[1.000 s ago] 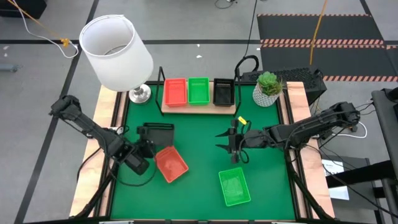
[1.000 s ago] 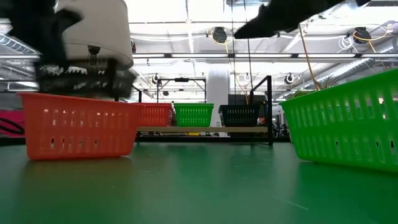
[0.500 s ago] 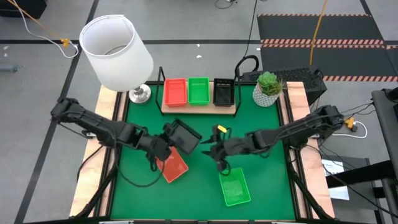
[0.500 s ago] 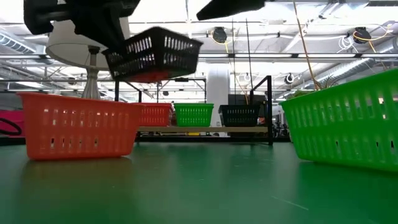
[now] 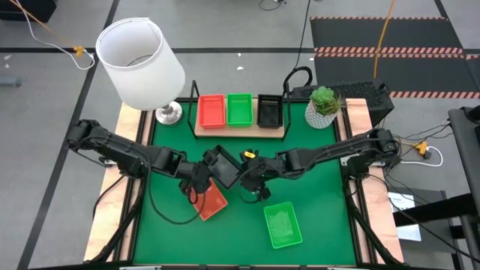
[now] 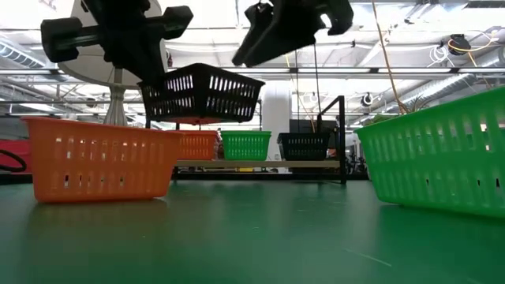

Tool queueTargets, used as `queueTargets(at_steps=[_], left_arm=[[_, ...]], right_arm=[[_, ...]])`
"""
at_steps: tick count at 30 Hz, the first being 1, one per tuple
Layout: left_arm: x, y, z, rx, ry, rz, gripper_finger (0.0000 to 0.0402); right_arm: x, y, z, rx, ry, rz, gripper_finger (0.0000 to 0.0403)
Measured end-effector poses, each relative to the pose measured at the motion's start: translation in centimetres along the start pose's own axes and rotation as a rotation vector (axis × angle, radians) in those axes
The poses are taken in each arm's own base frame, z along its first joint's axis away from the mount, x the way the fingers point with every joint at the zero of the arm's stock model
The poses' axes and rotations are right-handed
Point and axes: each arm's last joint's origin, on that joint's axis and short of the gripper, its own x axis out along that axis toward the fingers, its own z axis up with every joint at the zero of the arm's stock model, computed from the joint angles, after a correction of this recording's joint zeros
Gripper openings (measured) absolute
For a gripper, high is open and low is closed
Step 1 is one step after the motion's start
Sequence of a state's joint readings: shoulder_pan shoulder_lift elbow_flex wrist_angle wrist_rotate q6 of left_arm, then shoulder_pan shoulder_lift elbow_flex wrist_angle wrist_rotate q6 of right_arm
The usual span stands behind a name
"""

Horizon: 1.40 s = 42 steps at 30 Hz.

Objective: Stack baskets on shelf by color
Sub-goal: Stack the black bin on the black bin on the shelf

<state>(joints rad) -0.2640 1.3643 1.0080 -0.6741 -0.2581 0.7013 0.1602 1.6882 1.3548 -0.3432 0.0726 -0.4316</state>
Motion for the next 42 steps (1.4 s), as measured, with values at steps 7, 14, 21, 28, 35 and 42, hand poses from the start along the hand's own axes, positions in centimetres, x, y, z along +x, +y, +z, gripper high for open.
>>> queueTargets(at_steps=[7, 14, 21, 28, 35, 42], left_arm=[[0.0, 0.1, 0.0, 0.029, 0.000, 0.002, 0.0008], [0.0, 0.3, 0.3, 0.045, -0.031, 0.030, 0.0015], [0.0, 0.3, 0.3, 0.050, -0.032, 0.032, 0.0014], [0.0, 0.6, 0.6, 0.052, -0.064, 0.062, 0.0007], [-0.1, 0.7, 0.7, 0.051, -0.073, 0.071, 0.0019], [-0.2, 1.3, 1.1, -0.091, -0.068, 0.189, 0.0029]], right_arm=[[0.0, -0.6, -0.5, 0.015, -0.002, 0.037, 0.0135], [0.0, -0.6, -0.5, 0.012, -0.021, 0.083, 0.0114], [0.0, -0.5, -0.8, 0.003, 0.000, 0.092, 0.0114], [0.0, -0.5, -0.8, -0.002, 0.000, 0.091, 0.0112], [0.0, -0.6, -1.0, -0.002, 0.018, 0.094, 0.0050], [-0.3, -0.5, -1.3, -0.023, 0.054, 0.099, 0.0013]])
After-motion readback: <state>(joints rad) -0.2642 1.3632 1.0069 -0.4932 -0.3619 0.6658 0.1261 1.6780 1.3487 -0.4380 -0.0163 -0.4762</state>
